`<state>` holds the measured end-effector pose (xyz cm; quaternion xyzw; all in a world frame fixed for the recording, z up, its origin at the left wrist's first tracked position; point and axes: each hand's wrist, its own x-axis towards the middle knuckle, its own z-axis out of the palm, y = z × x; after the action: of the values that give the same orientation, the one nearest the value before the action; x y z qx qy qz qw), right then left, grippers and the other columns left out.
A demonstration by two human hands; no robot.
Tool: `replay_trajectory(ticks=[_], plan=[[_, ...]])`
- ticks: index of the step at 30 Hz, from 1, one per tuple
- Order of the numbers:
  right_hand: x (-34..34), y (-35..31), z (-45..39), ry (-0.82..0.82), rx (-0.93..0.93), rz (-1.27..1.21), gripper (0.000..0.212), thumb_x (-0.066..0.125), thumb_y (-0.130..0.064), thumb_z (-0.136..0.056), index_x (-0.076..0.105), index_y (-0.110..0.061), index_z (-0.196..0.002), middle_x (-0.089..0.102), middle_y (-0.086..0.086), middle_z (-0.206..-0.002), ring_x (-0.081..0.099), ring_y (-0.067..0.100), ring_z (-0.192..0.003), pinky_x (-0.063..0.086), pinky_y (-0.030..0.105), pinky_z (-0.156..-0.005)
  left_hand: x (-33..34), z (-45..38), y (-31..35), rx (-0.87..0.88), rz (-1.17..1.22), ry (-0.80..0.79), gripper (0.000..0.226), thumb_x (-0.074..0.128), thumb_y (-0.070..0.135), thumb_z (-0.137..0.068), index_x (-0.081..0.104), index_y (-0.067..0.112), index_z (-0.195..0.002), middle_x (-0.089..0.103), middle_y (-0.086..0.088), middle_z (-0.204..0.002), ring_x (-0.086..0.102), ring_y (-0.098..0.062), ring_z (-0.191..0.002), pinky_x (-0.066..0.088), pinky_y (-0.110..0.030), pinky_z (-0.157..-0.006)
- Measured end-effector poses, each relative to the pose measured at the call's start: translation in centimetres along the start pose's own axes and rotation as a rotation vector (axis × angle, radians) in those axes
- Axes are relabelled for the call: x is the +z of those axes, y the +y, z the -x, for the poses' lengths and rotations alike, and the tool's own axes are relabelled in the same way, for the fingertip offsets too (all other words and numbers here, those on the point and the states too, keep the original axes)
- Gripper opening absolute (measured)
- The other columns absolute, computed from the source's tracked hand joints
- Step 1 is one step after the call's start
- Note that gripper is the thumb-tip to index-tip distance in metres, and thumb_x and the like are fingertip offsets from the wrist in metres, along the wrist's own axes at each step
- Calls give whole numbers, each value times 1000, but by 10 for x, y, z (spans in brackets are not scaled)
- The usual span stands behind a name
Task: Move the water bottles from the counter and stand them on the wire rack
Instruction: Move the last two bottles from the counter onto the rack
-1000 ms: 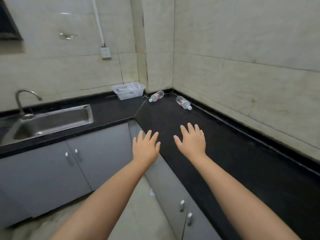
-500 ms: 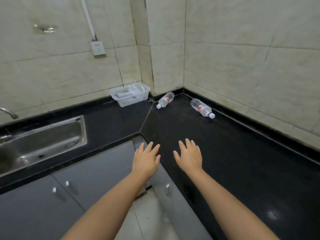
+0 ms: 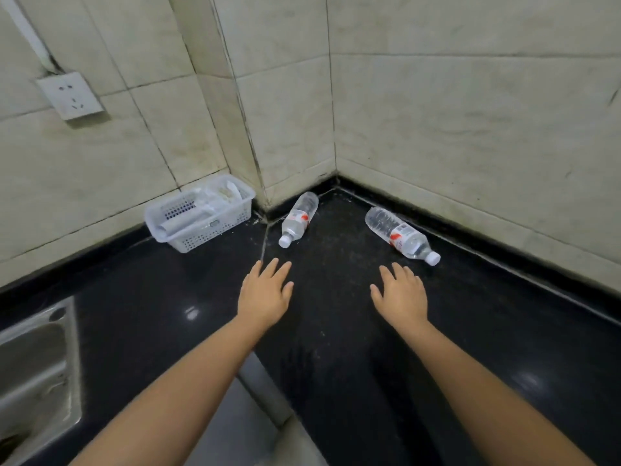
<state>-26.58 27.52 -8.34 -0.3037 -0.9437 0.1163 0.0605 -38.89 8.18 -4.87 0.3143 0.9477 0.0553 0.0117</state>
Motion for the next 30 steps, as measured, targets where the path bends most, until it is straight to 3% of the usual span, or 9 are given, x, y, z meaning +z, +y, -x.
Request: replay_trajectory(ticks=[5,8,13,16,18,21,25,30], plan=[[15,14,-76,47,151,74,50,44,-35,-90,37,-11,-134,46,13,-133,42,29,-122,35,39,-100,22,-123,-24,103,43,-17,46,28,33,-96,28,20,-140,30,-4,-150,23,-29,-139,18,-38,-116],[26,16,-129,33,236,143,50,47,-35,-88,39,-11,-131,46,13,-131,42,30,-121,34,39,-100,40,-196,-37,154,81,-25,53,17,39,-93,33,16,-138,36,-7,-147,32,-28,-134,19,-38,-115],[44,19,-208,-26,383,208,63,46,-43,-87,24,-15,-139,28,14,-147,26,28,-136,25,44,-110,70,-293,-57,169,173,-118,49,37,33,-94,29,10,-137,34,-13,-145,36,-32,-129,28,-39,-109],[51,24,-240,-82,468,167,73,50,-50,-84,19,-17,-141,30,11,-147,30,26,-134,26,46,-108,77,-330,-53,72,362,-210,65,53,37,-87,25,4,-136,34,-18,-142,41,-34,-123,37,-43,-99],[56,27,-252,-120,519,179,79,56,-51,-80,18,-17,-141,34,10,-144,33,28,-132,27,46,-106,81,-346,-46,33,381,-257,82,59,38,-83,13,2,-140,24,-19,-147,38,-36,-127,37,-44,-99],[56,29,-261,-137,574,160,84,66,-47,-75,22,-16,-139,37,12,-142,35,31,-129,30,44,-104,88,-358,-39,0,393,-266,89,67,31,-78,11,0,-140,29,-22,-142,42,-39,-121,40,-44,-95],[53,33,-262,-169,517,105,75,76,-33,-67,39,-12,-129,47,12,-132,42,31,-121,39,41,-96,93,-360,-42,75,344,-301,91,67,27,-78,7,3,-141,25,-21,-142,41,-38,-121,39,-44,-94],[45,28,-240,-315,250,167,77,76,-25,-64,39,-16,-131,50,9,-126,46,29,-116,38,35,-96,83,-343,-45,370,242,-398,88,69,22,-74,13,9,-141,27,-15,-144,46,-33,-119,41,-39,-94]])
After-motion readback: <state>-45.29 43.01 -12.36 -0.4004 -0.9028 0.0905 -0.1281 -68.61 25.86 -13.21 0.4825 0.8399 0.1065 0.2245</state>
